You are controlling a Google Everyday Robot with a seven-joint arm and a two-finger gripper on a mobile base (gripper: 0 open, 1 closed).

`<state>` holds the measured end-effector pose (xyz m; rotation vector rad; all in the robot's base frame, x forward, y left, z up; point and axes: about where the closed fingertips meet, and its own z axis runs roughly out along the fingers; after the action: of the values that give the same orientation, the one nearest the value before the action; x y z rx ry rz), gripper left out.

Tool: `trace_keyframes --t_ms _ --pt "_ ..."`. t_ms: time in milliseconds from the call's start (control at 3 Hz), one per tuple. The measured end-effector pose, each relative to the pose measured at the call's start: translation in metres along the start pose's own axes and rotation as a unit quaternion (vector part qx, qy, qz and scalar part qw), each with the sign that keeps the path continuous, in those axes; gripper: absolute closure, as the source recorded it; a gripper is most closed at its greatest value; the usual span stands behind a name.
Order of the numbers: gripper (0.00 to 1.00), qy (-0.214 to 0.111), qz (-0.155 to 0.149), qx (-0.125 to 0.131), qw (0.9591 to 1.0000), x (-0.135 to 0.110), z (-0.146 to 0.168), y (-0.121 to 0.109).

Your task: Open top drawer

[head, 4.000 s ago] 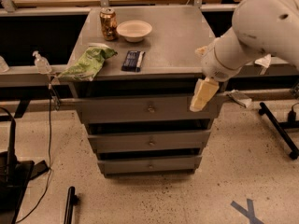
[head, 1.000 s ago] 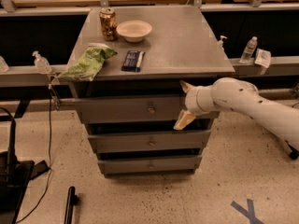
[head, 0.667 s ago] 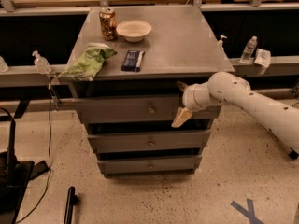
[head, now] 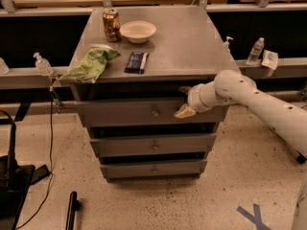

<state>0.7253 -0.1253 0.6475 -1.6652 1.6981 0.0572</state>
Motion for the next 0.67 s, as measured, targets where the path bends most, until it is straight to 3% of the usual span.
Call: trace_keyframes --t_ms 333,667 --pt "0.50 0.000 0.000 0.000 1.0000 -0.0031 -0.0043 -0.0026" --pt "0.39 0.000 0.000 0.000 1.0000 -0.0056 -0.0077 -0.0046"
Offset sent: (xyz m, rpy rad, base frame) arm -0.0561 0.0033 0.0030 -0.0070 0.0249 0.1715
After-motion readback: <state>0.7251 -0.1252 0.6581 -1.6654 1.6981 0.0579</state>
